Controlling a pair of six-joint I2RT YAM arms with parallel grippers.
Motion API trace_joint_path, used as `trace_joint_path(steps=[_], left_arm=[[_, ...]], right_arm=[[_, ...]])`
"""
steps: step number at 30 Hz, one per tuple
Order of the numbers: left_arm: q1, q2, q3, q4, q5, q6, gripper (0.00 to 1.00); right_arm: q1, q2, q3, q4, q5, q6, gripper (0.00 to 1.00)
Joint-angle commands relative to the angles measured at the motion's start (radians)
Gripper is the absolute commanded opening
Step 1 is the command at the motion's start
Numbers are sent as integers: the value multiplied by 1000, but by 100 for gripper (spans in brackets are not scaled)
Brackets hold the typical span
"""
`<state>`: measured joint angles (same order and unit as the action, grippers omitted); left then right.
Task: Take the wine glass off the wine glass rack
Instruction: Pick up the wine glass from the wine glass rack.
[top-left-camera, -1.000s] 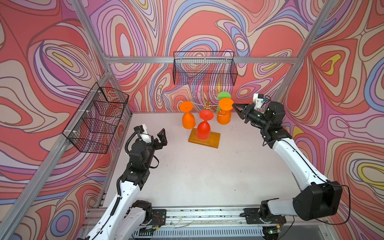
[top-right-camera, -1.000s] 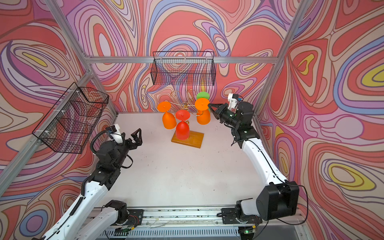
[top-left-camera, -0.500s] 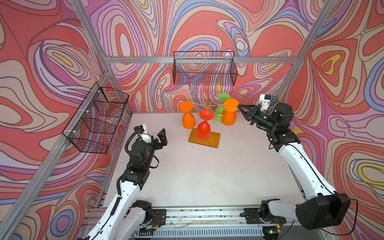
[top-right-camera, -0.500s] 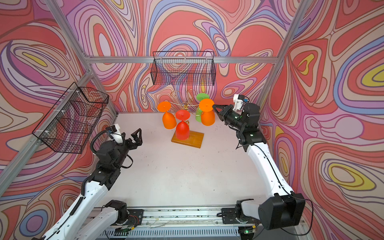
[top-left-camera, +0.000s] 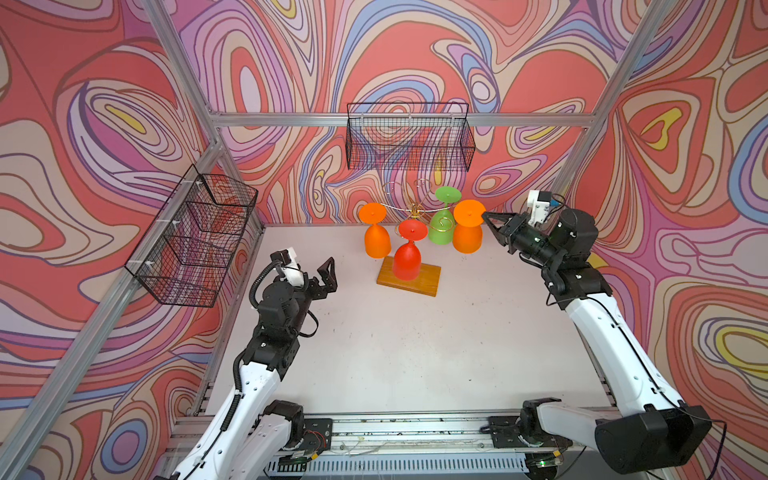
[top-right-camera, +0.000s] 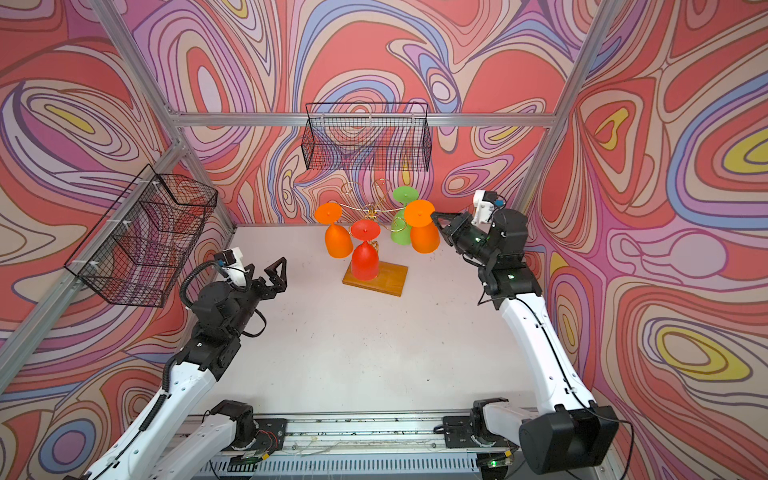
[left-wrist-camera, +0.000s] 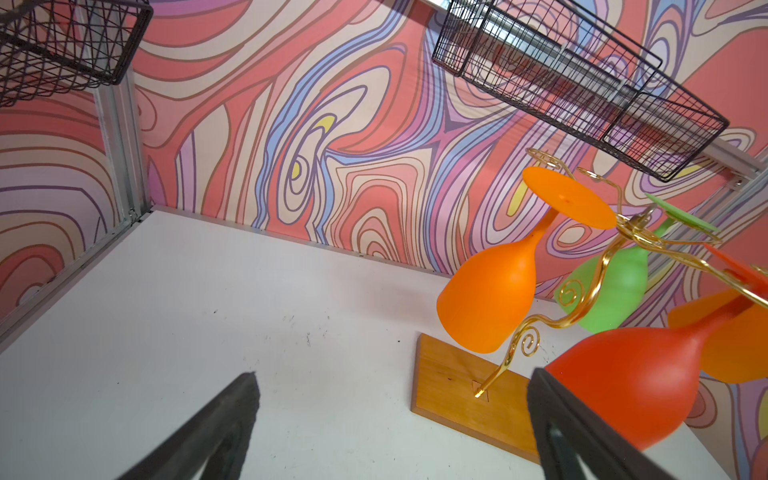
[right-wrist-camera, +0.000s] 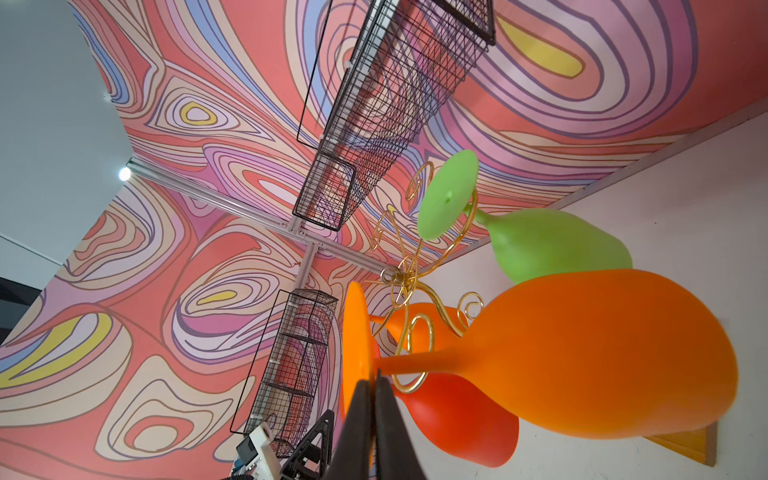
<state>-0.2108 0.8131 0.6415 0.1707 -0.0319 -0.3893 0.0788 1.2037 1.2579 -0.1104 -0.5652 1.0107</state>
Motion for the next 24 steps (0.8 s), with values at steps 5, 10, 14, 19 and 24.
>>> trace_joint_path(steps=[5, 10, 14, 19, 24], left_arm=[[-10, -30, -2, 66, 86, -1, 100], [-12, -32, -5, 99, 152, -6, 100], [-12, -34, -7, 148, 238, -17, 100], [-12, -29, -14, 248, 379, -48, 100], [-12, 0, -8, 353, 515, -89, 100]], right_arm=[[-3, -57, 62, -11, -6, -4, 0], [-4, -72, 86, 21, -32, 23, 0], [-4, -82, 118, 33, -41, 23, 0], [-4, -76, 125, 127, -73, 71, 0], [-3, -57, 112, 252, -106, 132, 0]])
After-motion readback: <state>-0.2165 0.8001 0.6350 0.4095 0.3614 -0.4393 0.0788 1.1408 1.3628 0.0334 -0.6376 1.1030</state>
